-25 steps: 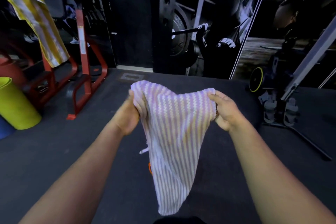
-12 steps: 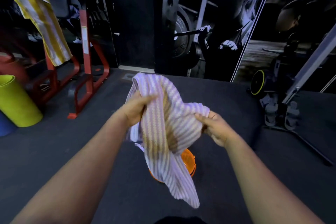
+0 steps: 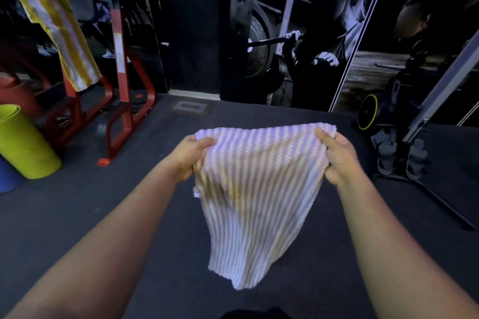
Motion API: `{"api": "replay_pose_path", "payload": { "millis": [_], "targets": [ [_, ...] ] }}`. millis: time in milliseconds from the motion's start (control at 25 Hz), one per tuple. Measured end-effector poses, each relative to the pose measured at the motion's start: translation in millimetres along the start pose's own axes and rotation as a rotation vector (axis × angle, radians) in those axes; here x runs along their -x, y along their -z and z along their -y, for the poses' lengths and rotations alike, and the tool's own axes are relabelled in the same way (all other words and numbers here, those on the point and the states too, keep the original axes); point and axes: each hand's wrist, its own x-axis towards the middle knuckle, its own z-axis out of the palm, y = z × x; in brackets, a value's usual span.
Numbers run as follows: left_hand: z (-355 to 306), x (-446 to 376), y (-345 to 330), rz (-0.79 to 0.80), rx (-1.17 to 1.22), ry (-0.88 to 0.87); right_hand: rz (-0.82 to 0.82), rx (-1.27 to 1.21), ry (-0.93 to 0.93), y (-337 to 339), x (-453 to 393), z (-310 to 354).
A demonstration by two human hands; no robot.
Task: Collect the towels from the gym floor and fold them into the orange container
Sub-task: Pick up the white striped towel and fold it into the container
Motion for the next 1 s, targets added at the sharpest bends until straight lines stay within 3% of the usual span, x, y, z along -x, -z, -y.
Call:
{"api": "replay_pose_path", "payload": {
  "millis": [80,240,280,400,440,520,600,680,760,840,880,1000],
  "targets": [
    [-7,-1,-5,0.009,0.175,0.008,0.094,-0.028,-0.077,11,2,-12],
    [-25,-12,3,0.288,0.532,-0.087,0.336,0.417,-0.294,22,21,-63],
    [-13,-15,8,0.335,0.43,-0.105,0.309,0.396,-0.264,19,20,-67],
    [52,-4,20,0.383,-0.264,0.063,0.146,0.252,-0.174,4,8,-46],
    [62,0,18,0.376,-0.329,0.092,0.113,0.188,-0.162,4,1,-37],
    [53,-1,12,0.196,-0.127,0.1,0.137,0.035,-0.167,10,-5,-31],
    [24,-9,11,0.089,0.234,0.08,0.293,0.203,-0.255,16,2,-44],
    [4,-14,16,0.198,0.449,0.043,0.393,0.435,-0.315,15,14,-62],
    [15,-13,23,0.242,0.225,0.064,0.271,0.379,-0.219,9,15,-66],
    [36,-9,30,0.166,-0.177,0.169,0.123,0.307,-0.119,8,10,-55],
    [42,-11,34,0.106,-0.241,0.189,0.075,0.37,-0.07,10,5,-50],
    [34,-20,41,-0.069,-0.039,0.091,0.001,0.416,0.005,17,-5,-42]
  ]
}}
